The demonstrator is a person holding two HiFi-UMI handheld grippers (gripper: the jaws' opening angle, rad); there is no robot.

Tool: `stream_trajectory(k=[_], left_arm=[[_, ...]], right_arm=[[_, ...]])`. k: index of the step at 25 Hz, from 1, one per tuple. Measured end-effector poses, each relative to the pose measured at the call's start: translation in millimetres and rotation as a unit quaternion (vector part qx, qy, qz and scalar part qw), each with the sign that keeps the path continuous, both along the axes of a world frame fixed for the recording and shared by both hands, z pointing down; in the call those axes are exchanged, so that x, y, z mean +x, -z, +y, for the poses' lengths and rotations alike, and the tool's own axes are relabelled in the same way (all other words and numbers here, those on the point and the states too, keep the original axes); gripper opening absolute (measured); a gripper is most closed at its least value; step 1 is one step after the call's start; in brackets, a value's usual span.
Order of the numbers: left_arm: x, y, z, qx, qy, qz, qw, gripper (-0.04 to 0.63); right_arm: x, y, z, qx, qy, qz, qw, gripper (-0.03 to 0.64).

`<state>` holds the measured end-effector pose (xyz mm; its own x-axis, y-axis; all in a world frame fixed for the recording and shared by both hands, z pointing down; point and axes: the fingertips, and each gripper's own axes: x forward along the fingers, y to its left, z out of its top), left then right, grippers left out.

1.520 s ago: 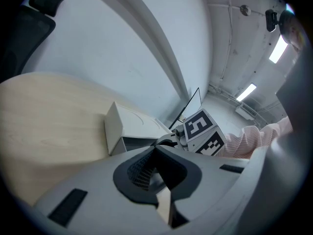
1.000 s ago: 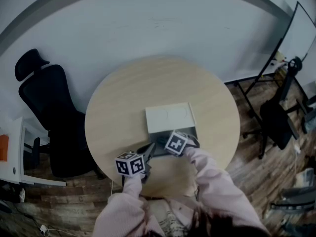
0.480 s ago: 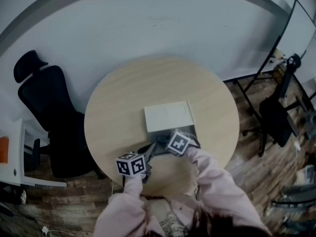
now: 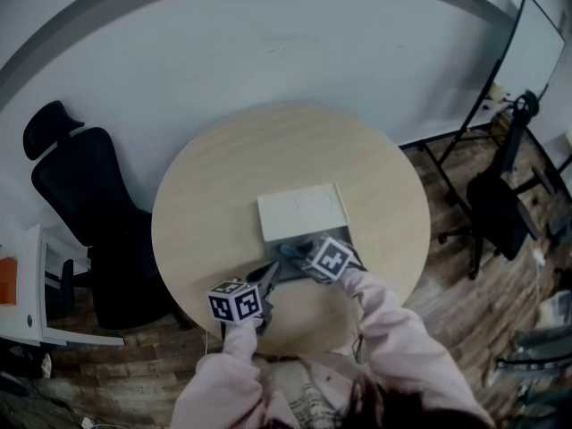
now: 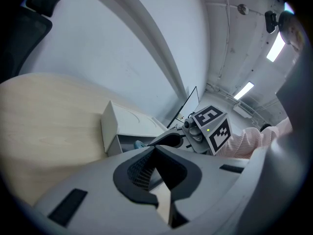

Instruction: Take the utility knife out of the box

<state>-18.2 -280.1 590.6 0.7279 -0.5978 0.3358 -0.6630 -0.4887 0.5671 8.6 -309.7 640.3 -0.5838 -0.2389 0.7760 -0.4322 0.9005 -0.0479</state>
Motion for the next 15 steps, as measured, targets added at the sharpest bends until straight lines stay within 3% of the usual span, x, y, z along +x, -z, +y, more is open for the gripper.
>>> stream_trajectory(k=[6, 15], left_arm=[[2.0, 2.2, 2.3, 0.005, -0.006, 0.001, 1.0000, 0.005], [6.2, 11.6, 2.2, 0.028, -0.011, -0.006, 0.9995, 0.005]], right_arm=[[13.3, 1.7, -7.6, 0.013, -0.036, -0.028, 0.999, 0.129], [16.8, 21.5, 0.1, -0.002, -0.087, -0.125, 0.988, 0.129]])
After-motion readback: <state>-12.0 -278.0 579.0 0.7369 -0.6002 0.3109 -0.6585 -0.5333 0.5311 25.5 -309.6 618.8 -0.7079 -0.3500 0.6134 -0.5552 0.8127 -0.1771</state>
